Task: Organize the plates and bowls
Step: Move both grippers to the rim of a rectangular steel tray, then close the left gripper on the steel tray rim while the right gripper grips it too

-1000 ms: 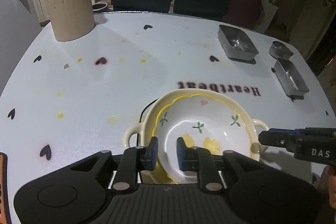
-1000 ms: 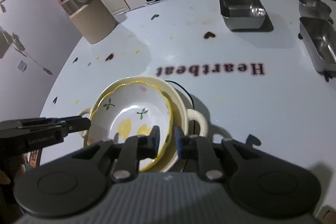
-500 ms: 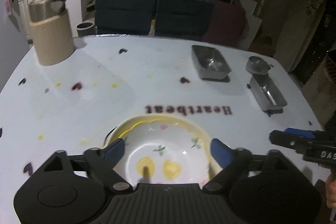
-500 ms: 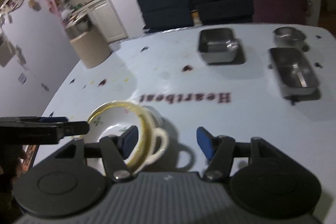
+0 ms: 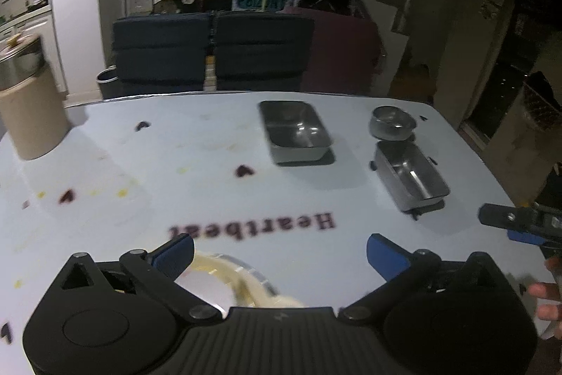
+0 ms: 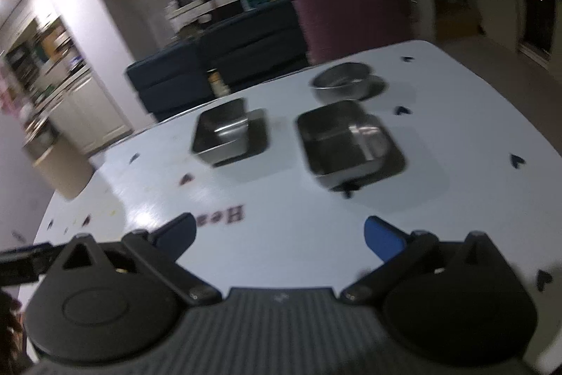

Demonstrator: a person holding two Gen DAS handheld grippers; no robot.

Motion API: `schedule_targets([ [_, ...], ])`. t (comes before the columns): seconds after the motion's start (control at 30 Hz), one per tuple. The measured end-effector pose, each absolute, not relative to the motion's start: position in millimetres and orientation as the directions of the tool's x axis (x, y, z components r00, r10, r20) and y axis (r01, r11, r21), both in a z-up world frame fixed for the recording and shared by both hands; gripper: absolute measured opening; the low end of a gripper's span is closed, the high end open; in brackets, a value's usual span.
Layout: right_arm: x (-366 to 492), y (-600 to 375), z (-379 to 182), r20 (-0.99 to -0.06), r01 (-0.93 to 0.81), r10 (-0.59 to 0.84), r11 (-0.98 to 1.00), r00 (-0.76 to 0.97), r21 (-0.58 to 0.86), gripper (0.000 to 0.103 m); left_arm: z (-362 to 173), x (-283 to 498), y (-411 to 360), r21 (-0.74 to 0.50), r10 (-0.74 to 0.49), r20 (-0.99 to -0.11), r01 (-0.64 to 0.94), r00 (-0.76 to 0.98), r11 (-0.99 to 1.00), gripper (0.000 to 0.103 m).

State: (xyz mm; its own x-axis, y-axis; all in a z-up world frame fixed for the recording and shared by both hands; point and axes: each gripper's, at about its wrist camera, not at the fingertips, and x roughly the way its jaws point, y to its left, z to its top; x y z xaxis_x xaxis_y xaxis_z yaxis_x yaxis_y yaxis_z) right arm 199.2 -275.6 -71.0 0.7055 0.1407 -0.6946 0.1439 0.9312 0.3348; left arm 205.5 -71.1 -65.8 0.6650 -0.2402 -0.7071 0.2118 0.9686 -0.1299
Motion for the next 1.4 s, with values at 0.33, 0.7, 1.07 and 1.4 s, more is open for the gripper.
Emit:
schedule_targets([
  [0.33, 261, -333, -112, -0.758, 0.439, 0.067, 0.781, 0.649, 0.445, 0.103, -84, 252, -124, -0.127, -0.271, -0.674, 0.254, 0.687, 0.959, 0.103],
  [0.7, 310, -354, -163, -0.776, 0.595, 0.121, 0.573, 0.620, 0.564, 0.093, -106, 313, -173, -0.215, -0.332, -0.596, 0.254, 0.731, 0.943, 0.103],
  [1.07, 330, -344, -186, -0.794, 0.576, 0.145, 0.614, 0.590, 0.540, 0.063, -126, 335, -200, -0.120, -0.325, -0.609, 0.321, 0.724, 0.940, 0.103],
  [1.4, 336, -338, -173, -0.830, 0.424, 0.150, 0.803, 0.538, 0.419, 0.017, -135, 340, -199, -0.105, -0.317, -0.619, 0.324, 0.719, 0.940, 0.103],
])
